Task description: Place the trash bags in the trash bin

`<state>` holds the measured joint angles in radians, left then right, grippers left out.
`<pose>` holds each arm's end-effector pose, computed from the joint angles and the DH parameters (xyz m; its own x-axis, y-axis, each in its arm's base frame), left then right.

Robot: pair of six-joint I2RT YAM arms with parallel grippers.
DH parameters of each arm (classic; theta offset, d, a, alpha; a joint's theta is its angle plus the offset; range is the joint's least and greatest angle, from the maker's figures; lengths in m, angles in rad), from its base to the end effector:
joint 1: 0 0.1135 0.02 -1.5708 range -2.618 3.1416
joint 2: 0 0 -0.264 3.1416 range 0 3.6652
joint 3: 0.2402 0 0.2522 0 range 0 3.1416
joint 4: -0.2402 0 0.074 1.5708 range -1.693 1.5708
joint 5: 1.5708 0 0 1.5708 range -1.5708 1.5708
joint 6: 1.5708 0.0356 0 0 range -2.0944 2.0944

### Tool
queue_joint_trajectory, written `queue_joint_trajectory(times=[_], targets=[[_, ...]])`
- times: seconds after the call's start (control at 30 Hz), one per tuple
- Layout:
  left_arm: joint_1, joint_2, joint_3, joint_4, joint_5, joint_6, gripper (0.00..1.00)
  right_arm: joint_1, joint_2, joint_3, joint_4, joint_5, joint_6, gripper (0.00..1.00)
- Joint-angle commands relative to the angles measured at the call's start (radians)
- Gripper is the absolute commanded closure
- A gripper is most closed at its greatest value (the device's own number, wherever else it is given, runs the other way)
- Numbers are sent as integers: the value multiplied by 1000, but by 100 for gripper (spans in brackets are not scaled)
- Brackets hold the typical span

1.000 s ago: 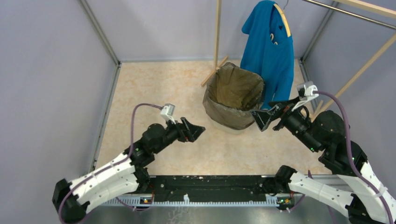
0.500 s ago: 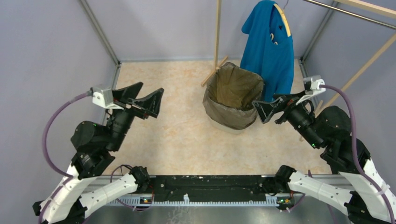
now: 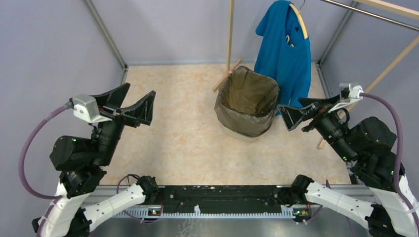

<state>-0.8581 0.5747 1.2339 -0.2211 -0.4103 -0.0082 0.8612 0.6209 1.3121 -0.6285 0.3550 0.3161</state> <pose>0.0447 -0.0300 0.4997 0.2736 -0.3281 -0.9041 0.4599 0.8702 -0.1766 0.0504 0.0397 0.4762 -0.1121 0.3169 -0.9418 -0.4739 0.8160 0.3310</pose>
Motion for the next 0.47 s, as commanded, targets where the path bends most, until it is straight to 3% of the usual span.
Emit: queue_joint_trajectory(times=[0.0, 0.43], targets=[[1, -27, 43, 8, -18, 45, 1, 1, -23, 25, 32, 15, -17, 1], [1, -45, 31, -8, -33, 41, 1, 0, -36, 6, 20, -5, -27, 1]])
